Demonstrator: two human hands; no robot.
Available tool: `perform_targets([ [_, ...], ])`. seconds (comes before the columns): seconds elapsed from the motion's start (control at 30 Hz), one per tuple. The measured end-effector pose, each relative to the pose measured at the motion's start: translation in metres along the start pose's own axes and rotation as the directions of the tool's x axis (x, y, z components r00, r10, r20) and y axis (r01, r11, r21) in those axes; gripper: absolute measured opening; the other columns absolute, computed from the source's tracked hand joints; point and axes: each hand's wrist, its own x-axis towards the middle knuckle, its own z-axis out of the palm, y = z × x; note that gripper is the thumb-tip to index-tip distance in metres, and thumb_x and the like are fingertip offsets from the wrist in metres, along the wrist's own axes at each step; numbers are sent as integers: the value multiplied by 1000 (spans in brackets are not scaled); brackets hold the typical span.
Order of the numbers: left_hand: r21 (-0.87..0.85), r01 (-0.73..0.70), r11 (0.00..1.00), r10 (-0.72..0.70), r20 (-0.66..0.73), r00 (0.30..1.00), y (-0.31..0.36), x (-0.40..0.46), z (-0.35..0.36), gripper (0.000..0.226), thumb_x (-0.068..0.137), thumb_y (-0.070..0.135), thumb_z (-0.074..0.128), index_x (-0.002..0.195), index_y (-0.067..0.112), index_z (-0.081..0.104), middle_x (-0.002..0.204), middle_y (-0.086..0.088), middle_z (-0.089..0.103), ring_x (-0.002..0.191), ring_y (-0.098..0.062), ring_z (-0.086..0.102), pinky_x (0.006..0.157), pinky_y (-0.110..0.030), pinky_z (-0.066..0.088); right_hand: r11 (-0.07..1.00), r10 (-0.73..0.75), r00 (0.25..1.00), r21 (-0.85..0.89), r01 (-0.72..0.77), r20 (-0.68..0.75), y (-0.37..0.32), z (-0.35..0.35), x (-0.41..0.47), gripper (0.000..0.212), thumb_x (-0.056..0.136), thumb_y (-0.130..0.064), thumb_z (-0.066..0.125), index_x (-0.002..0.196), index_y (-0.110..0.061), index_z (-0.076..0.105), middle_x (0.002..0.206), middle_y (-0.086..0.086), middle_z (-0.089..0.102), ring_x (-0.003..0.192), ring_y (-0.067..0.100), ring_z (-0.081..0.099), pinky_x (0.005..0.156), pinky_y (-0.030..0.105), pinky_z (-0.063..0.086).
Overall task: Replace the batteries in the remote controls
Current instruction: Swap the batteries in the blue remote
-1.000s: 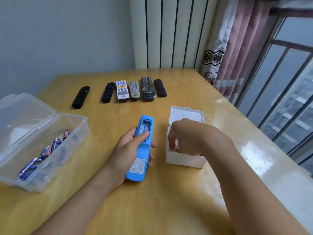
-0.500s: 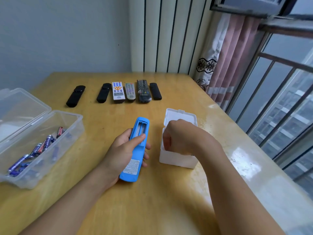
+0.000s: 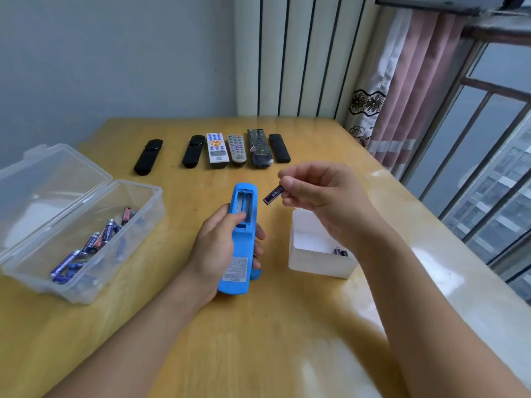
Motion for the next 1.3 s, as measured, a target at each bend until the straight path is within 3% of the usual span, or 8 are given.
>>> perform_targets([
  [0.2,-183,44,982,-20,131,991,6,-6,-9,48,105,30,27,115,3,66,81,-18,65,62,-26,60,50,-34,50,1000,-8,993,24,11,-121,14,21,-6,13,79,-7,79,88,2,74,73,13,75,63,16,71,64,21,57],
  [0.5,-147,43,988,-13,199,980,5,-9,-5,42,106,26,28,122,11,64,89,-15,66,70,-24,60,59,-36,50,914,-333,927,-298,274,-171,16,44,-16,15,78,-9,84,79,-21,74,74,-8,76,64,12,73,59,20,56],
  [0.63,-94,31,995,-11,202,979,5,-8,-6,39,103,34,35,119,9,62,86,-14,65,67,-24,60,57,-35,50,907,-352,906,-324,268,-234,22,49,-15,8,80,-11,84,81,-13,76,73,-8,75,65,10,74,59,23,58],
  [0.83,86,-55,995,39,172,984,1,-10,-2,21,109,26,43,105,11,56,75,-6,61,55,-22,56,46,-32,47,918,-262,942,-355,176,-208,27,52,-16,7,80,-12,83,79,-16,78,72,-8,73,64,10,71,61,25,57],
  [1.0,82,-69,994,49,225,973,0,-12,-4,22,109,29,42,112,11,55,79,-6,64,60,-23,58,49,-32,50,854,-299,946,-477,209,-121,24,48,-16,16,82,-13,81,88,-27,79,94,-5,62,83,4,60,65,14,47],
  [1.1,85,-102,991,78,242,967,1,-11,-5,22,109,28,41,116,14,57,81,-6,64,61,-21,60,50,-33,51,940,-214,967,-297,167,-134,18,41,-14,20,86,-13,78,97,-30,78,98,-3,69,86,6,65,71,21,52],
  [1.2,103,-140,985,108,268,957,0,-11,-2,24,106,34,44,116,19,59,81,-6,63,62,-20,60,50,-33,52,996,-2,997,-94,-5,-76,12,33,-10,32,87,-21,74,119,-25,70,109,1,74,96,11,70,80,29,58],
  [1.3,118,-161,980,120,299,947,-2,-12,1,26,101,36,45,116,20,60,80,-5,63,63,-21,60,51,-34,52,994,103,994,-49,-101,30,10,28,-9,38,79,-31,73,114,-15,74,101,6,77,95,15,70,89,39,57],
])
